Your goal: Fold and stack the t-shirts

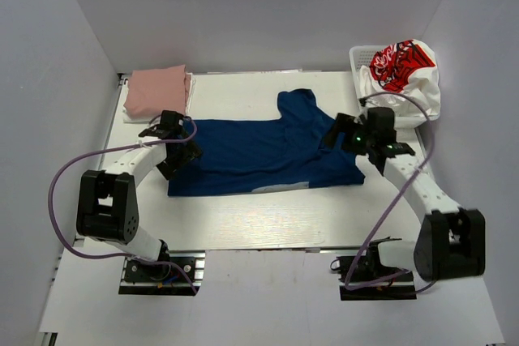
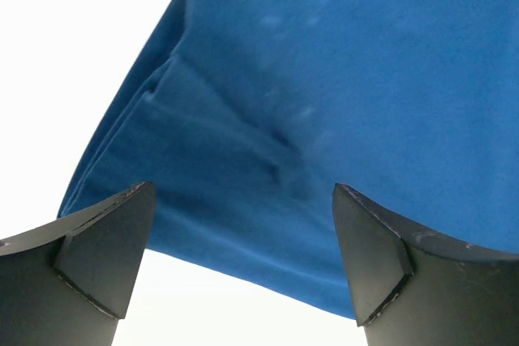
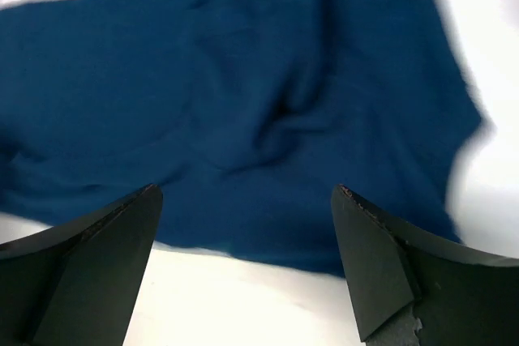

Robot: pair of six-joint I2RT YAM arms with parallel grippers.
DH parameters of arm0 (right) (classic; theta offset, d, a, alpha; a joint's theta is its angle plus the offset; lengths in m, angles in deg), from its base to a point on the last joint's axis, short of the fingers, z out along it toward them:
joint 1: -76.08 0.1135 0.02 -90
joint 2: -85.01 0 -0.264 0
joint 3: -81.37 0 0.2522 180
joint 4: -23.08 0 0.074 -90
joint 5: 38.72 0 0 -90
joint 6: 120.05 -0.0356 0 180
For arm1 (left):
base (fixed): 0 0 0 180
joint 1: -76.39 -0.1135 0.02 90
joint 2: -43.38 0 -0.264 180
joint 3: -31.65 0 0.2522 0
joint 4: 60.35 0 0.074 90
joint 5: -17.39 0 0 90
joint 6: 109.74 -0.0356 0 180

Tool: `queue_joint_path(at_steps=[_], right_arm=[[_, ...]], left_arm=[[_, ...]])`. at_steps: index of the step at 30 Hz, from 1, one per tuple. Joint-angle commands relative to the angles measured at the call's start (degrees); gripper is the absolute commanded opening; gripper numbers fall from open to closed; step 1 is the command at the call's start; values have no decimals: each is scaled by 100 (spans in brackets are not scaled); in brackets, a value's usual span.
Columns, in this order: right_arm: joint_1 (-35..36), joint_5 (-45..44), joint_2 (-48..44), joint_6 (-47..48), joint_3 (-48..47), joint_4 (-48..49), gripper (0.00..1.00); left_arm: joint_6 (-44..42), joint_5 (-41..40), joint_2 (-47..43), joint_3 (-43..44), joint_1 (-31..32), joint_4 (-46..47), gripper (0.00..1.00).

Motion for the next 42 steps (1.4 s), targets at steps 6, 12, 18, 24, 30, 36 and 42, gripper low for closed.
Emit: queue_joint_path(at_steps=[6, 12, 18, 24, 30, 36, 42], right_arm=[[838, 742, 2274, 288, -1312, 702, 90], [1477, -98, 3665, 1026, -2984, -158, 89], [1690, -971, 4843, 1185, -4074, -907, 65], [1822, -1445, 5380, 1141, -4610, -1276, 61], [1989, -1613, 5470, 1141, -4848, -1409, 25], [2156, -1604, 5100, 1132, -4866, -1198, 0], [2341, -1613, 4968, 1097, -4804, -1101, 0]], left_arm=[[-93, -153, -34, 381, -34, -50, 100], [-93, -205, 37, 258, -34, -102, 100], [-146, -258, 239, 258, -34, -102, 100], [-146, -320, 353, 311, -34, -208, 100], [-146, -320, 529, 363, -34, -208, 100], [-199, -117, 529, 364, -34, -102, 100], [-199, -117, 529, 364, -34, -50, 100]])
